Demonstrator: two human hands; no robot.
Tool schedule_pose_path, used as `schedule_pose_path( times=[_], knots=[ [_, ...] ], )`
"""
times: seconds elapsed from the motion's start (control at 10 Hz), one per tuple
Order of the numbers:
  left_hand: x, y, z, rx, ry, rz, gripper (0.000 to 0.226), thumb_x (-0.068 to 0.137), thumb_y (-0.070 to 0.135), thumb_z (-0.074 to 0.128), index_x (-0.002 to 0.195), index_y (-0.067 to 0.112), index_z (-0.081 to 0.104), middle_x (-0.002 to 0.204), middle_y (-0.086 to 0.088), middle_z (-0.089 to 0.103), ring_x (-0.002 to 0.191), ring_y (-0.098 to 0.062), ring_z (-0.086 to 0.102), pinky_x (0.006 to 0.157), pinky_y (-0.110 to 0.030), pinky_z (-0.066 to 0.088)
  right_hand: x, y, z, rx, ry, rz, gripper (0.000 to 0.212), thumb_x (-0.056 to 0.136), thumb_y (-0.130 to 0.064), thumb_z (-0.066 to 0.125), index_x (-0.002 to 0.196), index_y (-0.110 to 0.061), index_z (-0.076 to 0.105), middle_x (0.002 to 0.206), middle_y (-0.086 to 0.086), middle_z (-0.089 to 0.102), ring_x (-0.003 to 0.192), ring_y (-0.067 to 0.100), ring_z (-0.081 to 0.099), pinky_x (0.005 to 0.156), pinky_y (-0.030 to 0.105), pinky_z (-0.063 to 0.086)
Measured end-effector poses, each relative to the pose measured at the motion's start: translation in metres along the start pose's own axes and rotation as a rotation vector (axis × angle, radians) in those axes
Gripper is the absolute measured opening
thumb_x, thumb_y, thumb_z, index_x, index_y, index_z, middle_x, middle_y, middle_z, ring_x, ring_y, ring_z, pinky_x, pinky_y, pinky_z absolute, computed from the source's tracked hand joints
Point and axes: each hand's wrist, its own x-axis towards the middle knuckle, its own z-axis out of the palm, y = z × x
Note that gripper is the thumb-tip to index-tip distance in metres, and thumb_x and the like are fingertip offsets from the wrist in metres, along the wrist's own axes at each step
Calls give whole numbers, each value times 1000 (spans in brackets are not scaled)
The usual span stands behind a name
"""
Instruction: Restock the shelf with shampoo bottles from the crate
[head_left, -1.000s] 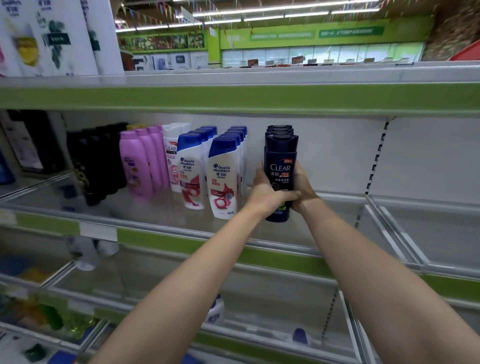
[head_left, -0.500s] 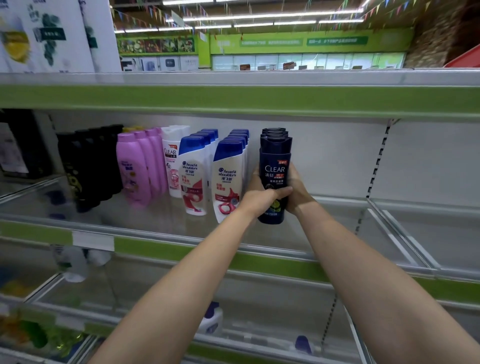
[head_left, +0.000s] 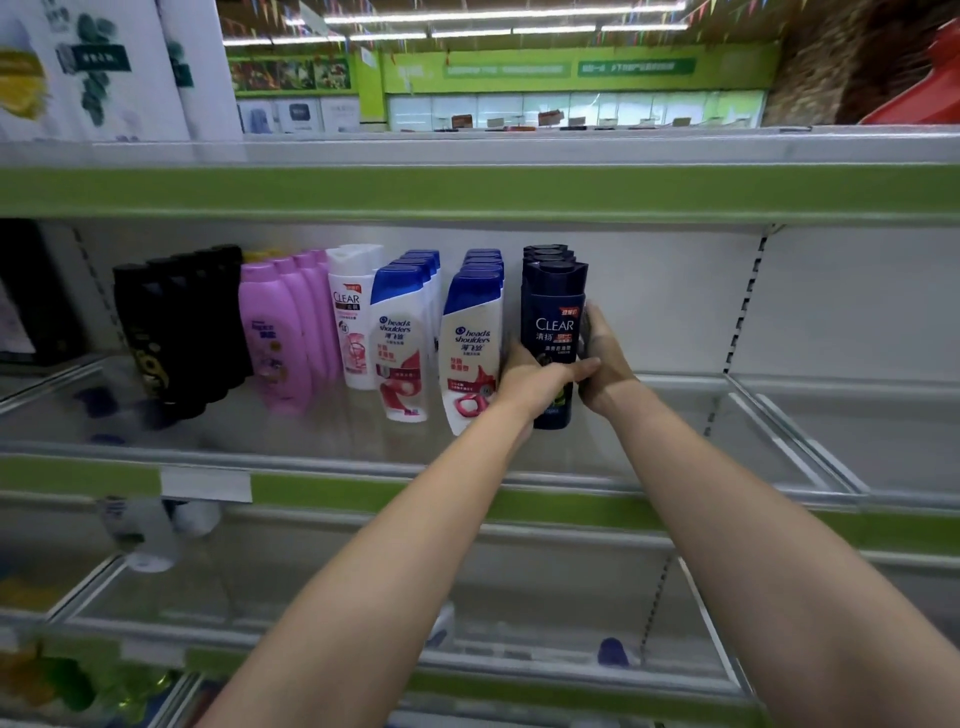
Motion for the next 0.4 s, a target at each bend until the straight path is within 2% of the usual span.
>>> schedule_pose_path(
  times=[0.1,0.2,0.3,0.4],
  knots=[
    [-14,7,2,43,-13,-62,74,78,32,75,137,11,37,132,-8,55,122,-25,51,91,-29,38,-21,-12,3,-109,210,22,55,101,-43,29,146,-12,29,149,8,36,134,22,39,111,36,33],
    [-28,15,7,87,-24,-100,62,86,37,63,136,8,41,134,-10,52,124,-27,48,91,-29,35,-41,-18,-3,-305,295,13,46,100,-34,35,141,-12,38,146,8,40,130,24,43,105,39,38],
    [-37,19,7,118,5,-115,56,90,33,57,135,4,41,133,-12,51,121,-29,49,90,-30,37,-61,-19,-9,-435,282,-7,37,98,-23,41,133,-12,46,140,7,47,124,24,47,97,37,43],
    [-62,32,2,199,85,-98,45,91,25,55,129,3,47,128,-14,55,117,-30,52,90,-33,41,-80,-21,-10,-586,295,-79,34,94,-22,51,125,-9,49,128,11,55,115,26,53,95,39,46]
  ],
)
